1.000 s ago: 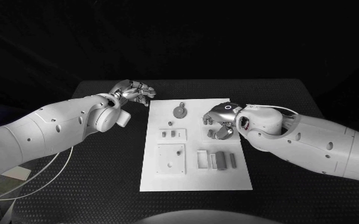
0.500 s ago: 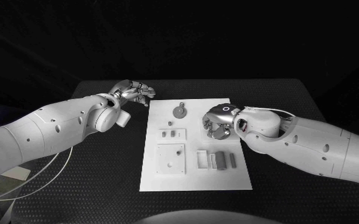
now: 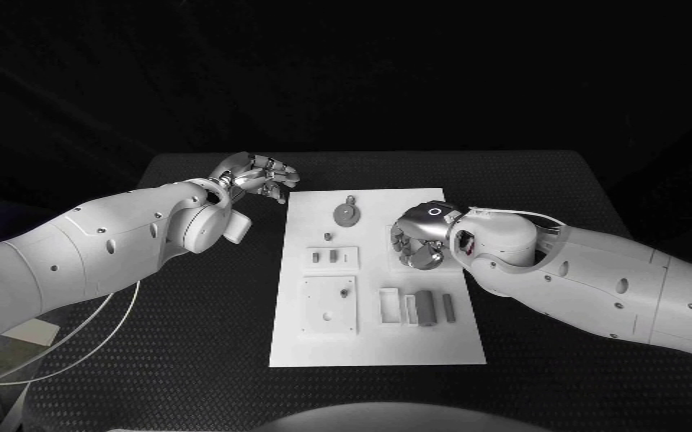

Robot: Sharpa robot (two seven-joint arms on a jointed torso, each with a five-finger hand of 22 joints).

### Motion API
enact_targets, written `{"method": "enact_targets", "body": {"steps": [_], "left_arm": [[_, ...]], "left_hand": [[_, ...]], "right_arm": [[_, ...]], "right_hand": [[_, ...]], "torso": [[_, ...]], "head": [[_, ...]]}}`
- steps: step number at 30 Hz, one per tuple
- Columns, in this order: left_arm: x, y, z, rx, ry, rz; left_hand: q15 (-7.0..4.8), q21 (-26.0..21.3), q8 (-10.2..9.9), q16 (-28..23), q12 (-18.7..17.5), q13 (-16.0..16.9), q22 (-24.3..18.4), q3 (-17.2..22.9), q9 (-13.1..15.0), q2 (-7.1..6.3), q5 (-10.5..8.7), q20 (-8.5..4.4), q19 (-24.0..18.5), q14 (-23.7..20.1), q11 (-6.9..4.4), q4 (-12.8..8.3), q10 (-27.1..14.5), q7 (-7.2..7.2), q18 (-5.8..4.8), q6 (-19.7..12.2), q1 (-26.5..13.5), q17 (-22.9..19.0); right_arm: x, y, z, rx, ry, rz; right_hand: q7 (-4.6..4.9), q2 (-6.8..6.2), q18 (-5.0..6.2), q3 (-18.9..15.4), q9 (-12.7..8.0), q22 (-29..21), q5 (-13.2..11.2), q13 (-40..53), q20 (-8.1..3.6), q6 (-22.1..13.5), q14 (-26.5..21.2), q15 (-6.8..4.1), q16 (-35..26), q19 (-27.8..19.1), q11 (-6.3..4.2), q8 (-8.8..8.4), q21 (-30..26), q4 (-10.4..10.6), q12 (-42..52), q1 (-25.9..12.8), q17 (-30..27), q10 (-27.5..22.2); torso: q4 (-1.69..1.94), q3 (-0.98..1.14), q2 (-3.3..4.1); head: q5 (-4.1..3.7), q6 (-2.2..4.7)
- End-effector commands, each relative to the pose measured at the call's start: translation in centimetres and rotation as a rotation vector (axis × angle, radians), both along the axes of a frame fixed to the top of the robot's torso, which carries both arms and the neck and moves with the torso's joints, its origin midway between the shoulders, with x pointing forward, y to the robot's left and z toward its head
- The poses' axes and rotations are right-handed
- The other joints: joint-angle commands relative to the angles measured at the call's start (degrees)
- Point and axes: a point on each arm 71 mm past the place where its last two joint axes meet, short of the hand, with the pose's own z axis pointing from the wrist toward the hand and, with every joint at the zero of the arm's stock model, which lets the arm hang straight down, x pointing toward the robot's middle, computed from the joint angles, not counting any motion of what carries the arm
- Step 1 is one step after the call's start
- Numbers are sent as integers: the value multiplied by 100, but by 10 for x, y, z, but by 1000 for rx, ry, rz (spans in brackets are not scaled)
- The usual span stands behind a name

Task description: Assemble the parts on the task board

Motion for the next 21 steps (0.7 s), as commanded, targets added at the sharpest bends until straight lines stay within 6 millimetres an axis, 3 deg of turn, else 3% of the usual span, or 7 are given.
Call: {"method": "enact_targets", "body": {"steps": [1,6,12,21], "left_arm": [[0,-2,1,-12,-1,-12],[0,-2,1,-12,0,-13],[0,-2,1,-12,-1,-13],[0,-2,1,-13,-1,-14]], "left_hand": [[-1,-24,1,-22,40,-3,-3,-24,5,1,-30,-16,27,25,18,10,-65,36,115,-12,-34,-1],[-1,-25,2,-22,42,-3,-3,-24,6,-1,-30,-15,27,25,18,10,-67,36,115,-12,-35,-1],[0,-25,3,-22,44,-4,-3,-24,6,0,-30,-15,27,24,18,11,-69,37,115,-13,-36,-1],[0,-25,3,-21,47,-4,-2,-24,6,1,-31,-15,27,25,18,12,-71,37,115,-14,-38,0]], "right_arm": [[0,-1,-3,-29,0,11],[1,-1,-4,-37,1,9],[1,-2,-5,-41,-3,7],[-1,2,-2,6,-28,23]], "right_hand": [[1,44,267,13,0,110,-22,9,-36,36,0,-49,26,-5,20,21,17,-36,-1,7,-8,21],[-1,44,267,16,-3,111,-22,20,-37,42,-6,-50,23,-13,19,16,15,-38,-10,27,-9,23],[-13,137,267,44,-9,116,-22,65,-43,77,-8,-59,30,-26,11,4,21,-49,-32,146,-7,46],[-112,433,267,32,34,127,-21,209,-53,347,4,-154,66,-12,-88,93,75,-54,33,250,12,297]], "torso": [[0,0,0],[-2,1,-2],[-3,4,-1],[-2,5,-1]], "head": [[1,-7],[-3,-14],[-4,-19],[-8,-21]]}}
